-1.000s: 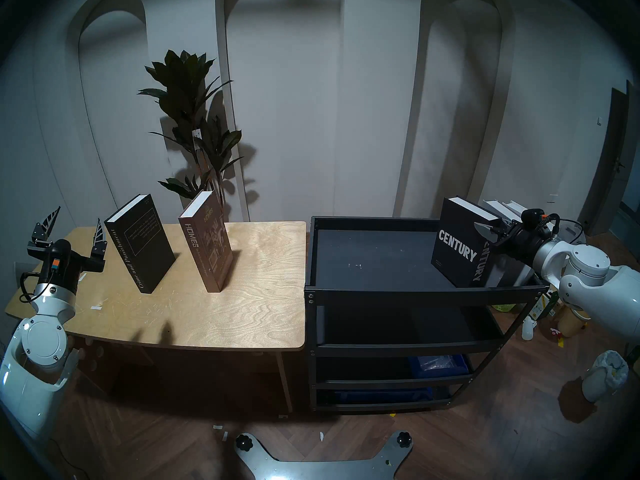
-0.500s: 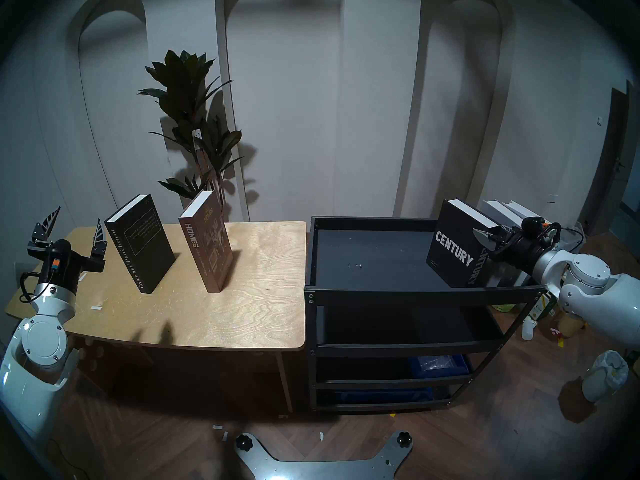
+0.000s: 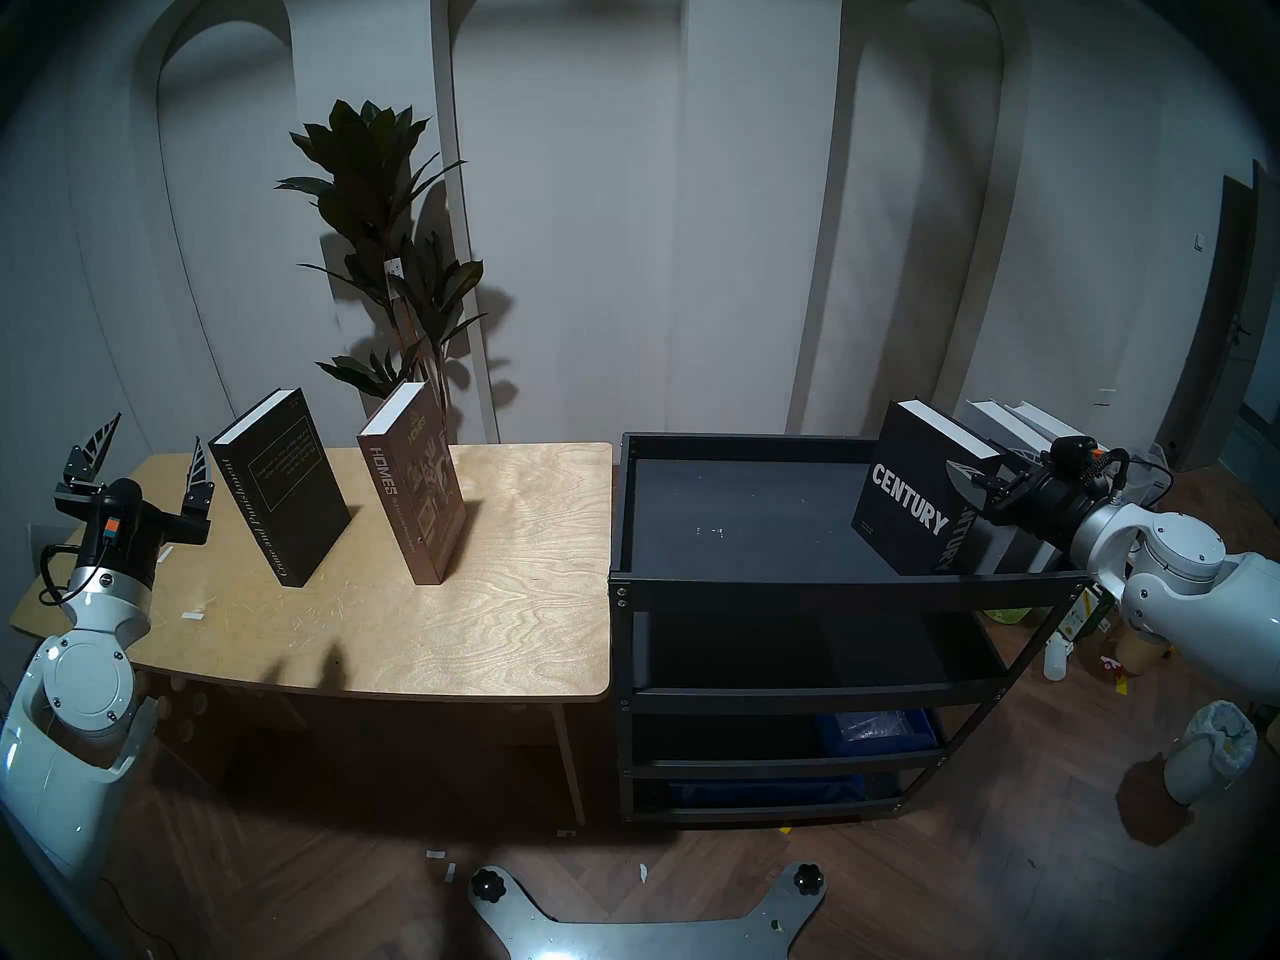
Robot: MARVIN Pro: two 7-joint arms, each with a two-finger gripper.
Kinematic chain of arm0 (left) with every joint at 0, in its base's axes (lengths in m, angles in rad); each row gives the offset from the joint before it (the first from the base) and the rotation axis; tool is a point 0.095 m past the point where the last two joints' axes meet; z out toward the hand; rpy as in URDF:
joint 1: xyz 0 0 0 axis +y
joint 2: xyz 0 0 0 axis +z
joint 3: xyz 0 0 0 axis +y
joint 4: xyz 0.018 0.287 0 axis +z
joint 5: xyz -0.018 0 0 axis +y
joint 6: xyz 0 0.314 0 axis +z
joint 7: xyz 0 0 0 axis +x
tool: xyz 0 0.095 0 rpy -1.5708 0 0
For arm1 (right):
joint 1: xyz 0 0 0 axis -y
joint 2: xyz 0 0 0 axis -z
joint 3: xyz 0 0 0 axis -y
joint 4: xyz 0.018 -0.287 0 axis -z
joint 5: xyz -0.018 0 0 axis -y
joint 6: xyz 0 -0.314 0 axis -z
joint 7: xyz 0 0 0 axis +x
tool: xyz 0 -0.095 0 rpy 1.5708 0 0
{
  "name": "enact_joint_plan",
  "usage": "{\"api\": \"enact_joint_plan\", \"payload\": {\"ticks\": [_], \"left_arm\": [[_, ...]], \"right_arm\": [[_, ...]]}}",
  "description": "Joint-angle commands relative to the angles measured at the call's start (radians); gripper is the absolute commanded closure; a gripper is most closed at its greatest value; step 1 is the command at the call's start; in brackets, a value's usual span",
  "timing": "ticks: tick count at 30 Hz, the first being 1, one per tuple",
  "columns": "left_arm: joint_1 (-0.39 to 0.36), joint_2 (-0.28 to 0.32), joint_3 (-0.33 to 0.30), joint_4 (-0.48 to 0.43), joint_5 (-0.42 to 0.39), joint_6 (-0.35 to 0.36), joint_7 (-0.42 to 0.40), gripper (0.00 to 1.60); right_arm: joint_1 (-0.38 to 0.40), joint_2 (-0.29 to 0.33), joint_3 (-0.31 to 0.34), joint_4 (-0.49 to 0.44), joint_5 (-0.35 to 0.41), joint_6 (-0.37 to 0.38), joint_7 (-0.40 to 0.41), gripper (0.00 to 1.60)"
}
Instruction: Move the books from the display table onto the shelf, standing them upright with spines facing out and tallest at one end
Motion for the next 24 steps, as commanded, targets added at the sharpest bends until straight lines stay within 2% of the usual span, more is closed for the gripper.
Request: {"api": "enact_joint_plan", "payload": {"ticks": [1,2,11,14,20,21,24], "left_arm": [[-0.001,0.003,-0.015,-0.011,0.002,-0.004,0.000,0.00],[-0.001,0.003,-0.015,-0.011,0.002,-0.004,0.000,0.00],[-0.001,0.003,-0.015,-0.011,0.002,-0.004,0.000,0.00],[-0.002,0.003,-0.013,-0.011,0.002,-0.004,0.000,0.00],[-0.004,0.003,-0.011,-0.009,0.002,-0.003,0.001,0.00],[-0.004,0.004,-0.010,-0.008,0.002,-0.003,0.001,0.00],[-0.005,0.004,-0.009,-0.008,0.002,-0.003,0.002,0.00]], "right_arm": [[-0.081,-0.014,0.097,-0.008,-0.014,-0.004,0.006,0.00],[-0.081,-0.014,0.097,-0.008,-0.014,-0.004,0.006,0.00],[-0.120,-0.093,0.250,-0.032,-0.044,0.050,0.020,0.06],[-0.086,-0.106,0.286,-0.042,-0.032,0.041,0.015,0.08],[-0.022,-0.115,0.366,-0.076,-0.001,0.030,0.012,0.00],[0.001,-0.123,0.400,-0.100,0.013,0.022,0.013,0.00],[0.022,-0.155,0.446,-0.156,0.039,0.006,0.014,0.00]]}}
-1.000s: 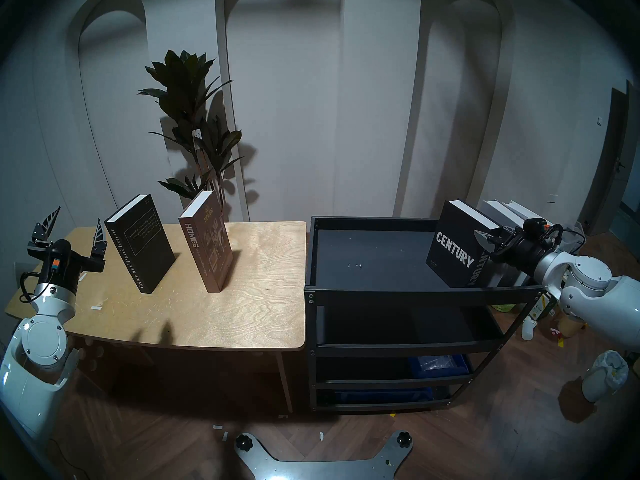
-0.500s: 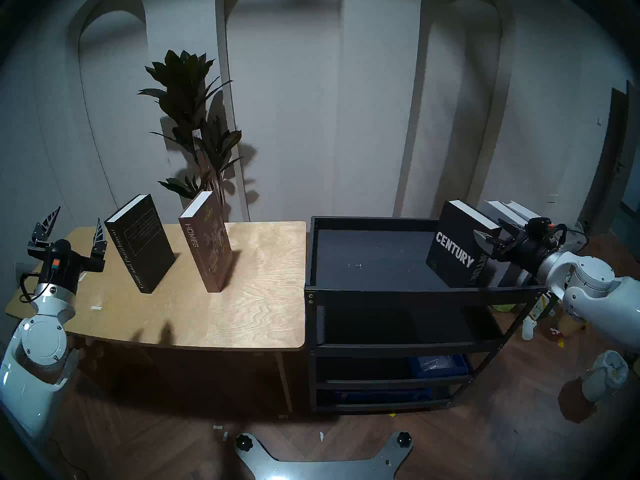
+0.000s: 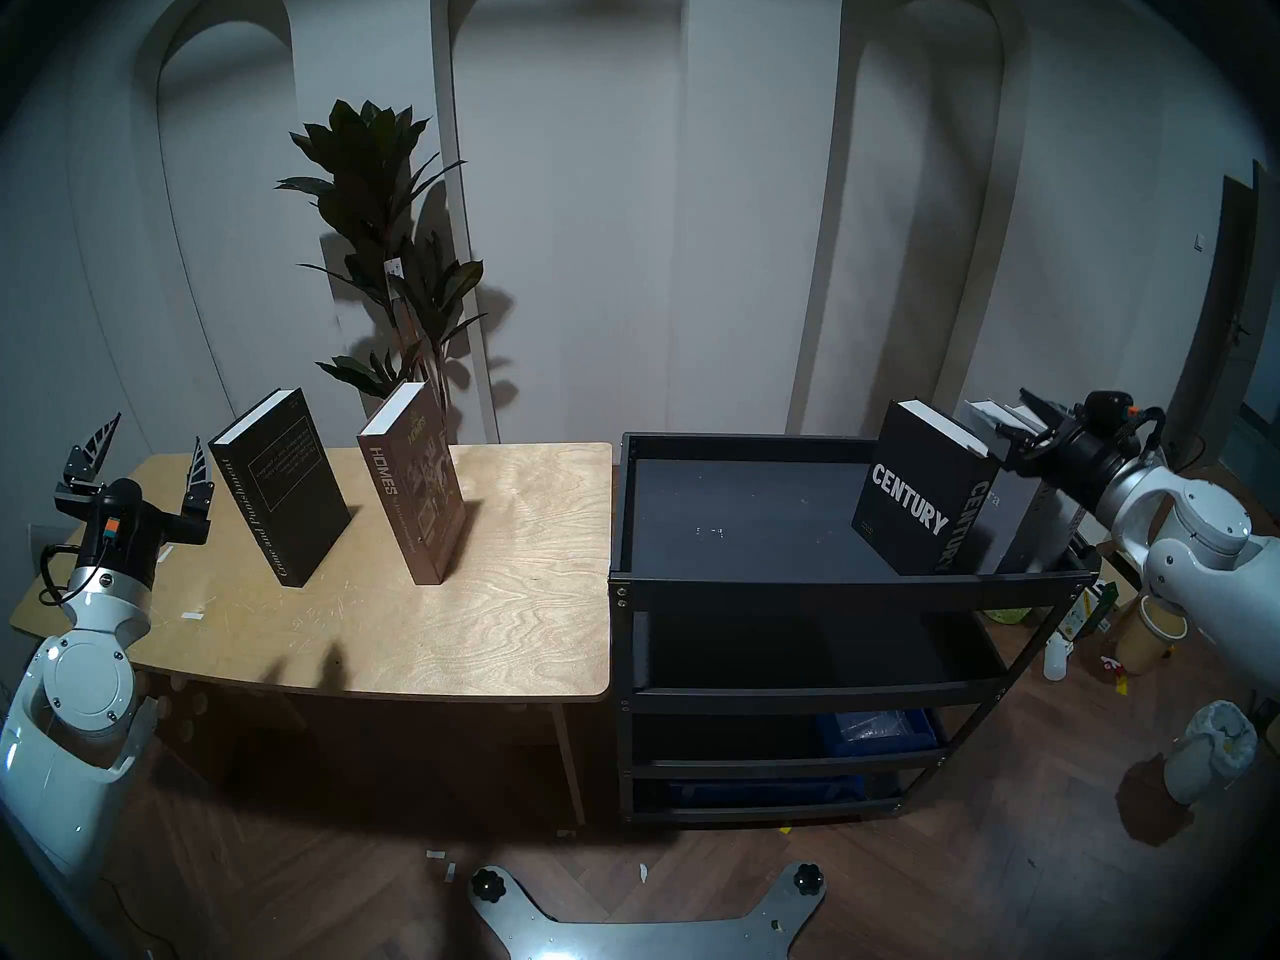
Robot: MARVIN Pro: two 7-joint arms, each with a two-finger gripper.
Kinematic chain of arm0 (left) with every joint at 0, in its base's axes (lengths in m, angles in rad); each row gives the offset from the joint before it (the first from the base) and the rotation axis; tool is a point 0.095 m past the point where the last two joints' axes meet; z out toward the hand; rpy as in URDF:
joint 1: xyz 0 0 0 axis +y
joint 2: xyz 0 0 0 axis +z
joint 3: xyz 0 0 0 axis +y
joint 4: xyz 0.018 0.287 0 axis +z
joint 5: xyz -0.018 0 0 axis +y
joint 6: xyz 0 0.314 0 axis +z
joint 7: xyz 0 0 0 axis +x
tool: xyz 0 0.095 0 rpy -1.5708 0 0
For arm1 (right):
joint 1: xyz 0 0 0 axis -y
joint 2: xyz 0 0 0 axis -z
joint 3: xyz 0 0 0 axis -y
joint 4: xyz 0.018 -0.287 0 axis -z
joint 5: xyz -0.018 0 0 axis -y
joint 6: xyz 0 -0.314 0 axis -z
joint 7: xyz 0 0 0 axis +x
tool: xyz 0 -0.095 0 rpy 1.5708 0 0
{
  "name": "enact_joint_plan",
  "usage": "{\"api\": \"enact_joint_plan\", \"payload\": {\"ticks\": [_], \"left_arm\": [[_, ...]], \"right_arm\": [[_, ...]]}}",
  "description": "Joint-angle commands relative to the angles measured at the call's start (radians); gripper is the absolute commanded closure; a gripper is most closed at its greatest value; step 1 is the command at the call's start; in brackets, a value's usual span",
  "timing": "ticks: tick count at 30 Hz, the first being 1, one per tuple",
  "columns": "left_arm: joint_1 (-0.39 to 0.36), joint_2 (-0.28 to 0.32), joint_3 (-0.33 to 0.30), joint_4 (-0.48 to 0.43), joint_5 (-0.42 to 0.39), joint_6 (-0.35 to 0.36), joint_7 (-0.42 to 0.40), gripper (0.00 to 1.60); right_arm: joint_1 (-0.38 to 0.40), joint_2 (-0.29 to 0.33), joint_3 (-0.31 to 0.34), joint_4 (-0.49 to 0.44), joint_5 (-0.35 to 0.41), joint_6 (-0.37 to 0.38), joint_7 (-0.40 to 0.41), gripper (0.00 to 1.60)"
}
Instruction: Move the books from the display table onto the shelf, standing them upright with spines facing out and tallest at one end
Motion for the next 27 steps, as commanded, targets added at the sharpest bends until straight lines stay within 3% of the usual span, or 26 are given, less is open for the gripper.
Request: {"api": "enact_joint_plan", "payload": {"ticks": [1,9,16,17,27], "left_arm": [[-0.005,0.004,-0.010,-0.008,0.002,-0.003,0.002,0.00],[-0.009,0.005,-0.008,0.001,-0.007,-0.003,-0.001,0.00],[-0.026,0.029,-0.036,0.070,-0.066,-0.023,-0.042,0.00],[-0.030,0.040,-0.051,0.099,-0.086,-0.032,-0.066,0.00],[-0.031,0.079,-0.108,0.214,-0.192,-0.091,-0.216,0.00]], "right_arm": [[0.093,-0.054,0.134,-0.113,0.054,-0.045,-0.004,0.00],[0.084,-0.113,0.143,-0.226,0.134,-0.072,0.045,0.00],[0.026,-0.151,0.076,-0.332,0.182,-0.053,0.069,0.00],[0.011,-0.166,0.060,-0.376,0.185,-0.052,0.067,0.00],[-0.060,-0.221,-0.026,-0.506,0.192,-0.056,0.045,0.00]]}}
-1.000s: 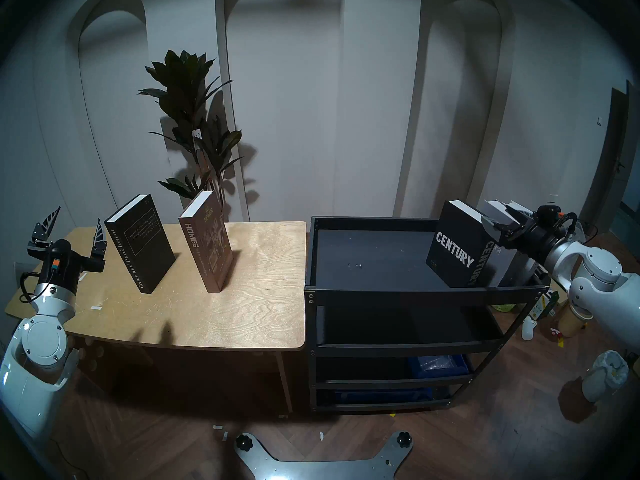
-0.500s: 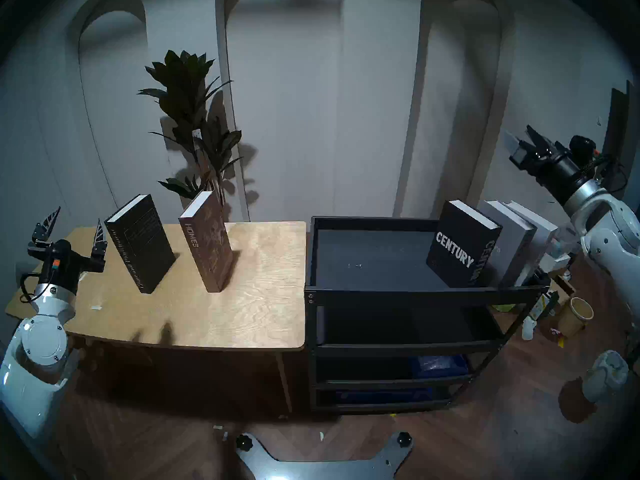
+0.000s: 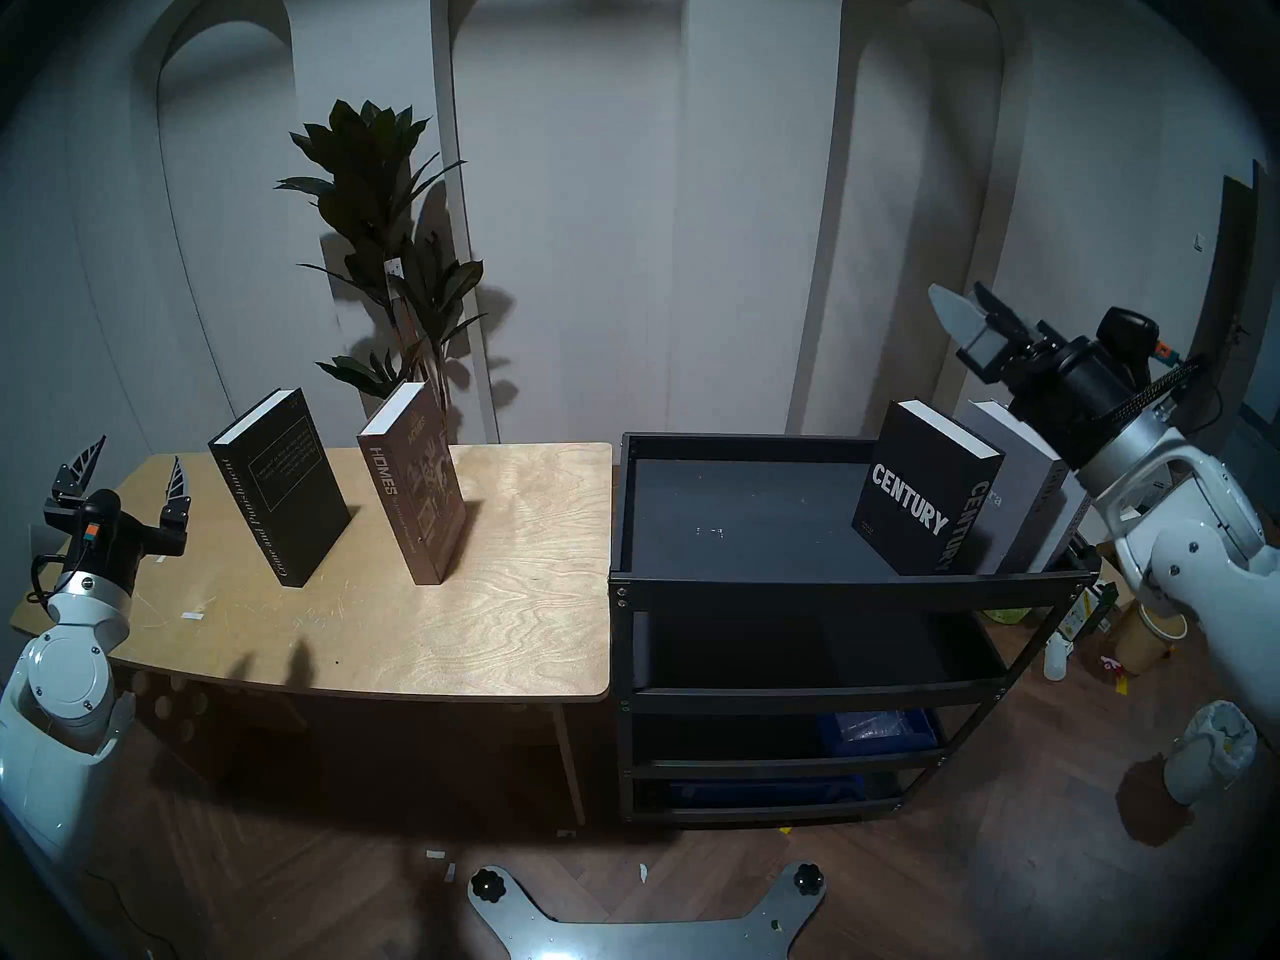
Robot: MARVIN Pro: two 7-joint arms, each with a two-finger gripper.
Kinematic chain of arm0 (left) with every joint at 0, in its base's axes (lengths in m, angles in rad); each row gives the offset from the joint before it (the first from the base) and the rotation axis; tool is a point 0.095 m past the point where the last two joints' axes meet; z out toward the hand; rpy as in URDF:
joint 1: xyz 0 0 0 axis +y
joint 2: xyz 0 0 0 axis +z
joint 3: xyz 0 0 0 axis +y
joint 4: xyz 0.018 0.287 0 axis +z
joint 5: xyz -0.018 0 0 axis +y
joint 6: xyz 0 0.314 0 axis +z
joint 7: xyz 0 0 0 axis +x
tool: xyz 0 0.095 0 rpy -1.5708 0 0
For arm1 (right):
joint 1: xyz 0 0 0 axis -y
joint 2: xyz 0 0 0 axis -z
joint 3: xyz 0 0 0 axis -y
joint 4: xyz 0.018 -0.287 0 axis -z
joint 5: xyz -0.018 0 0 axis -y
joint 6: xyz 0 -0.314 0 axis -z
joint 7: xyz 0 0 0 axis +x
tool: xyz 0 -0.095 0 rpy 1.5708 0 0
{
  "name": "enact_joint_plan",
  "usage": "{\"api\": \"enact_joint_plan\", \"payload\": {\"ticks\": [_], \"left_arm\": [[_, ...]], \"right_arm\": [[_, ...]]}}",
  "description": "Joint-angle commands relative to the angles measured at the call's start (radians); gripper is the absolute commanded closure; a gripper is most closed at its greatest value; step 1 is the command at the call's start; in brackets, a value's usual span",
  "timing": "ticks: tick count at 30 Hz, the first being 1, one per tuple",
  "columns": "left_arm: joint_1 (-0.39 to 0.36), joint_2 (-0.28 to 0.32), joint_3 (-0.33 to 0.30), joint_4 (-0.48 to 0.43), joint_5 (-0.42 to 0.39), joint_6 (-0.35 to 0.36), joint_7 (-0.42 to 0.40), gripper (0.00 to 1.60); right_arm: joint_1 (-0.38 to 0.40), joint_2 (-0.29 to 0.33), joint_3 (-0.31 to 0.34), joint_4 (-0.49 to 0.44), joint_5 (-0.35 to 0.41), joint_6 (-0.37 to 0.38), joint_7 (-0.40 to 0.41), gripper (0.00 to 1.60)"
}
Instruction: Move the books from the display table onto the shelf, standing them upright with spines facing out and tallest at one end
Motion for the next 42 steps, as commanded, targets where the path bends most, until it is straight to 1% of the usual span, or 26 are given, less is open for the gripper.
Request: {"api": "enact_joint_plan", "payload": {"ticks": [1,4,5,6,10,14,15,17,19,22,24,25,26,28,34,35,36,38,39,42], "left_arm": [[-0.014,0.049,-0.055,0.040,-0.072,-0.056,-0.096,0.00],[-0.019,0.061,-0.059,0.053,-0.116,-0.075,-0.154,0.00],[-0.019,0.061,-0.059,0.053,-0.116,-0.075,-0.154,0.00],[-0.026,0.066,-0.055,0.053,-0.157,-0.088,-0.196,0.00],[-0.041,0.068,-0.044,0.049,-0.243,-0.096,-0.267,0.00],[-0.055,0.074,-0.033,0.059,-0.341,-0.098,-0.354,0.00],[-0.055,0.074,-0.033,0.059,-0.341,-0.098,-0.354,0.00],[-0.058,0.084,-0.025,0.068,-0.379,-0.097,-0.383,0.00],[-0.072,0.097,-0.014,0.088,-0.449,-0.089,-0.448,0.00],[-0.091,0.116,0.003,0.122,-0.512,-0.078,-0.515,0.00],[-0.105,0.135,0.018,0.146,-0.550,-0.070,-0.537,0.00],[-0.117,0.143,0.024,0.165,-0.575,-0.064,-0.577,0.00],[-0.123,0.159,0.040,0.177,-0.587,-0.060,-0.566,0.00],[-0.146,0.175,0.056,0.212,-0.620,-0.049,-0.621,0.00],[-0.213,0.234,0.117,0.295,-0.702,-0.009,-0.706,0.00],[-0.235,0.238,0.133,0.310,-0.707,-0.002,-0.718,0.00],[-0.233,0.252,0.141,0.320,-0.718,0.002,-0.725,0.00],[-0.246,0.256,0.152,0.331,-0.724,0.007,-0.733,0.00],[-0.268,0.261,0.168,0.346,-0.733,0.014,-0.742,0.00],[-0.288,0.286,0.198,0.377,-0.756,0.023,-0.758,0.00]], "right_arm": [[-0.059,-0.057,-0.024,-0.113,0.000,-0.006,-0.031,0.00],[-0.080,-0.069,-0.041,-0.139,-0.008,-0.007,-0.051,0.00],[-0.080,-0.069,-0.041,-0.139,-0.008,-0.007,-0.051,0.00],[-0.093,-0.074,-0.051,-0.156,-0.015,-0.007,-0.066,0.00],[-0.115,-0.083,-0.068,-0.172,-0.029,-0.006,-0.093,0.00],[-0.142,-0.096,-0.079,-0.187,-0.058,-0.007,-0.131,0.00],[-0.142,-0.096,-0.079,-0.187,-0.058,-0.007,-0.131,0.00],[-0.155,-0.103,-0.083,-0.192,-0.074,-0.008,-0.148,0.00],[-0.174,-0.111,-0.085,-0.193,-0.099,-0.008,-0.177,0.00],[-0.194,-0.119,-0.087,-0.193,-0.128,-0.008,-0.205,0.00],[-0.206,-0.124,-0.088,-0.193,-0.147,-0.008,-0.221,0.00],[-0.213,-0.127,-0.087,-0.193,-0.158,-0.009,-0.231,0.00],[-0.218,-0.129,-0.087,-0.193,-0.168,-0.009,-0.239,0.00],[-0.226,-0.134,-0.086,-0.193,-0.186,-0.009,-0.254,0.00],[-0.242,-0.144,-0.085,-0.193,-0.234,-0.013,-0.287,0.00],[-0.243,-0.145,-0.085,-0.193,-0.240,-0.014,-0.291,0.00],[-0.245,-0.146,-0.085,-0.193,-0.246,-0.014,-0.295,0.00],[-0.246,-0.147,-0.085,-0.193,-0.251,-0.014,-0.299,0.00],[-0.248,-0.149,-0.085,-0.193,-0.258,-0.015,-0.303,0.00],[-0.251,-0.152,-0.086,-0.193,-0.273,-0.015,-0.314,0.00]]}}
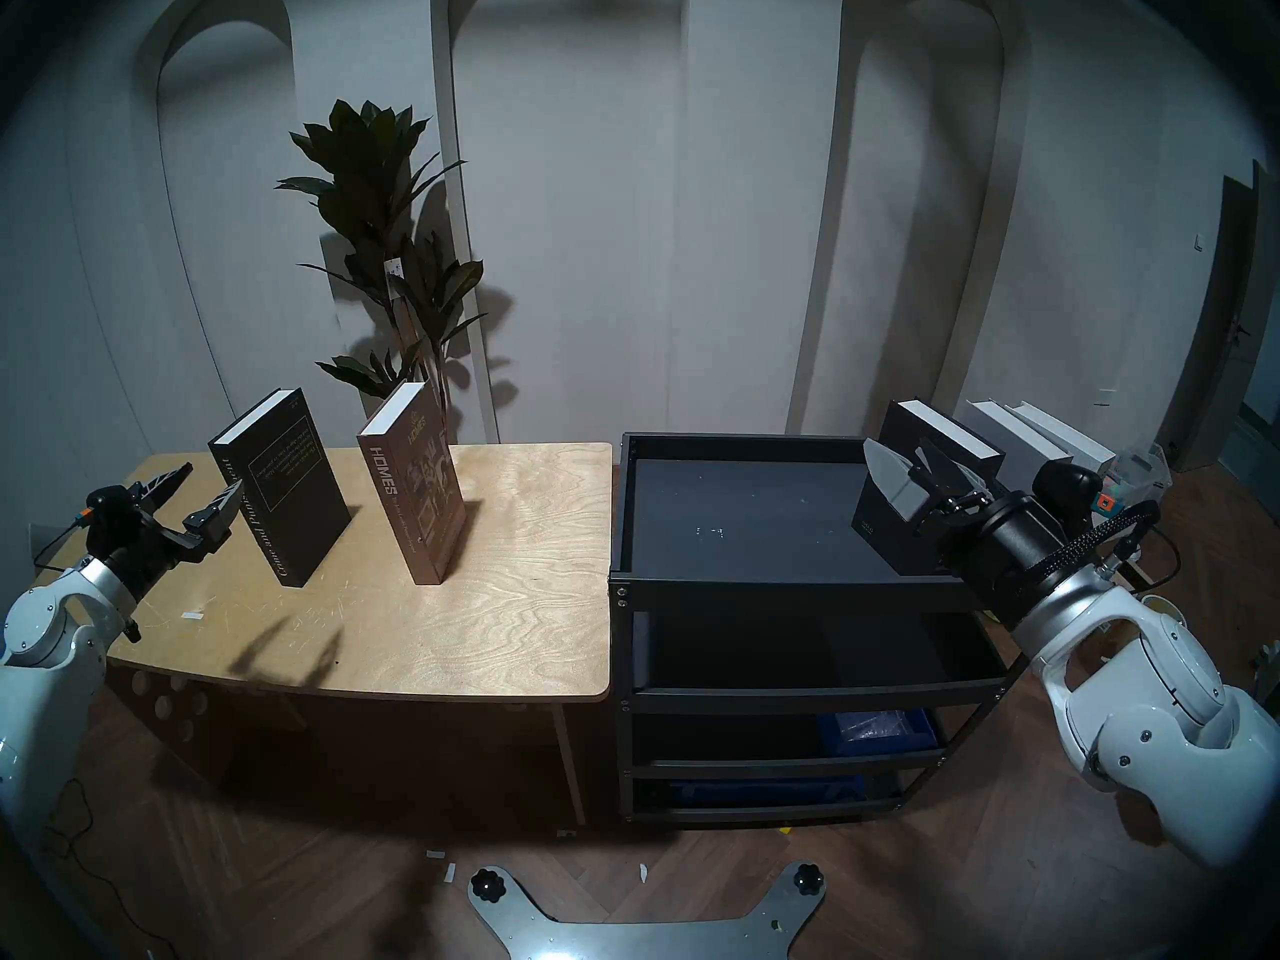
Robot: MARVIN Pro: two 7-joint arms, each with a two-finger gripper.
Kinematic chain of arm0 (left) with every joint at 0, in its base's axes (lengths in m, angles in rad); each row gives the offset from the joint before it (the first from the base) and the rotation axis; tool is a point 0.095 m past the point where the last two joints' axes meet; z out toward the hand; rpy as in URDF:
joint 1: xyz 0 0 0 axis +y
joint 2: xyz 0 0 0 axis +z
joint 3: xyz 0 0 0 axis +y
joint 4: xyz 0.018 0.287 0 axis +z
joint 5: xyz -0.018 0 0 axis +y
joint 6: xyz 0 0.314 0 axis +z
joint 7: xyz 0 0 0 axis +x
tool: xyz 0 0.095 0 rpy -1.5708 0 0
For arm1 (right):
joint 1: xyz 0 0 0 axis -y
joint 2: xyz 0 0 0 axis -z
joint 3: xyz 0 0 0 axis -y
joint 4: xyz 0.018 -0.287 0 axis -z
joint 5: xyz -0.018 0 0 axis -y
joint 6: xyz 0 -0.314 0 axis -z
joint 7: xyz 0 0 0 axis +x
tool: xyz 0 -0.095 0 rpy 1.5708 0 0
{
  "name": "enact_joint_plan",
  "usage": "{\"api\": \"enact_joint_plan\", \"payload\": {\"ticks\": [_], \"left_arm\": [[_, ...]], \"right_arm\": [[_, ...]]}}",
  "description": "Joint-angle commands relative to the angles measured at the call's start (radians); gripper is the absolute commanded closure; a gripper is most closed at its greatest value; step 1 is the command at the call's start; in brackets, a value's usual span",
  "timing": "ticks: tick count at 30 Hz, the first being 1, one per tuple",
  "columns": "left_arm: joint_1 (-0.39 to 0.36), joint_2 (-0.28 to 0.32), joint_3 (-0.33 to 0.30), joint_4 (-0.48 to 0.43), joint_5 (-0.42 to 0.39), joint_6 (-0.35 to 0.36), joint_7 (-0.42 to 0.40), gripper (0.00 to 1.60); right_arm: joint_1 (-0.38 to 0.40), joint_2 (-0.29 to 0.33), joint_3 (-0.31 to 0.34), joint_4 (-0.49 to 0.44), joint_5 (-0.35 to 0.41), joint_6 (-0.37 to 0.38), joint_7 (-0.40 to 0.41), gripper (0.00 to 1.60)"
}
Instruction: Move the books from the display table onto the shelf, standing them upright with spines facing out and tallest at one end
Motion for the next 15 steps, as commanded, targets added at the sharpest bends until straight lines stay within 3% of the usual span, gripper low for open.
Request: {"api": "enact_joint_plan", "payload": {"ticks": [1,15], "left_arm": [[-0.114,0.096,0.048,0.065,-0.060,0.020,-0.045,0.00],[-0.249,0.140,0.175,0.192,-0.102,0.026,-0.036,0.00]], "right_arm": [[-0.017,-0.013,0.008,-0.014,-0.045,-0.013,-0.022,0.00],[-0.011,-0.014,-0.001,-0.014,-0.093,-0.009,-0.068,0.00]]}}
